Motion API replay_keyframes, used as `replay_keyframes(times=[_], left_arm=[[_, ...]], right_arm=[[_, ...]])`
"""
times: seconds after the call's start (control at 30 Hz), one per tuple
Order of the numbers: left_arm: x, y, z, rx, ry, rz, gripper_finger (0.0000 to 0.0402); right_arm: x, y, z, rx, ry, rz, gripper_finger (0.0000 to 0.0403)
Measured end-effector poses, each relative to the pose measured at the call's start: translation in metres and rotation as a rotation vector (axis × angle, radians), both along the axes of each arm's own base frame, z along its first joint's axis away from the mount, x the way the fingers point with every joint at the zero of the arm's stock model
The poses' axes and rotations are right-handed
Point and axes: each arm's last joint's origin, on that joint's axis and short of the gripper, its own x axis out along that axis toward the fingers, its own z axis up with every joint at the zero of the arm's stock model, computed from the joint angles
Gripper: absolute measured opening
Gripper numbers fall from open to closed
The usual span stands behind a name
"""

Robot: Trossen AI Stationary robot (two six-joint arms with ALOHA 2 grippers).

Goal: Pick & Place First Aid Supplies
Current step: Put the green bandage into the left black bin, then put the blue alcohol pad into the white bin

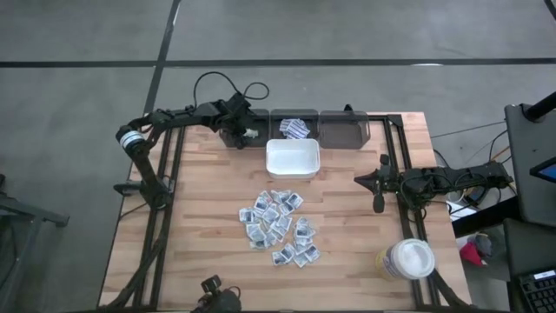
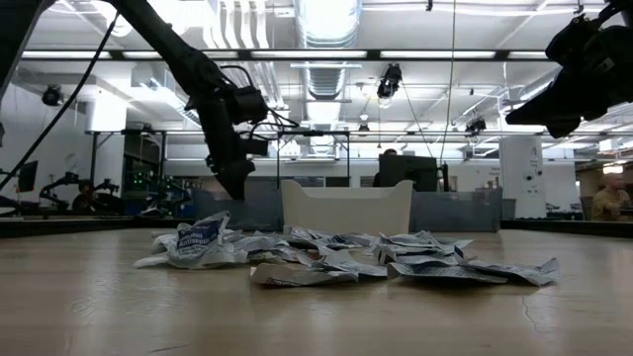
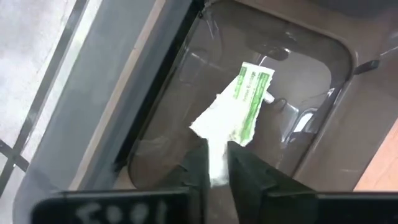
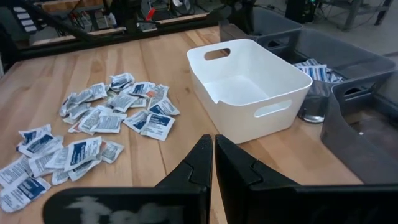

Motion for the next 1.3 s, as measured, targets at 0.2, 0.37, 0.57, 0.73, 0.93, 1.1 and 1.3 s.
replay_keyframes(times=[0.2,0.37,0.57,0.73,0.93,1.1,1.3], left_arm=[[0.001,0.0,0.008,-0.014,0.008,0.008,0.0121],[0.006,-0.015,0.049,-0.096,0.035,0.037,0.013],[0.023,-0.058,0.098,-0.235,-0.001,0.016,0.0131],[0.046,-0.107,0.116,-0.301,-0.024,-0.037,0.0131],[0.065,-0.176,0.114,-0.367,-0.032,-0.076,0.0131],[0.074,-0.232,0.102,-0.428,-0.051,-0.07,0.0131],[0.079,-0.294,0.078,-0.472,-0.122,-0.18,0.0131]], right_arm=[[0.0,0.0,0.0,0.007,-0.002,-0.003,0.0018],[0.0,0.0,0.0,0.007,-0.001,-0.003,0.0018],[0.0,0.0,0.0,0.006,0.0,-0.002,0.0018],[0.0,0.0,0.0,0.006,0.0,-0.002,0.0018],[0.0,0.0,0.0,0.006,0.0,-0.002,0.0018],[0.0,0.0,0.0,0.006,0.001,-0.003,0.0018],[0.0,0.0,0.0,0.006,0.001,-0.003,0.0018]])
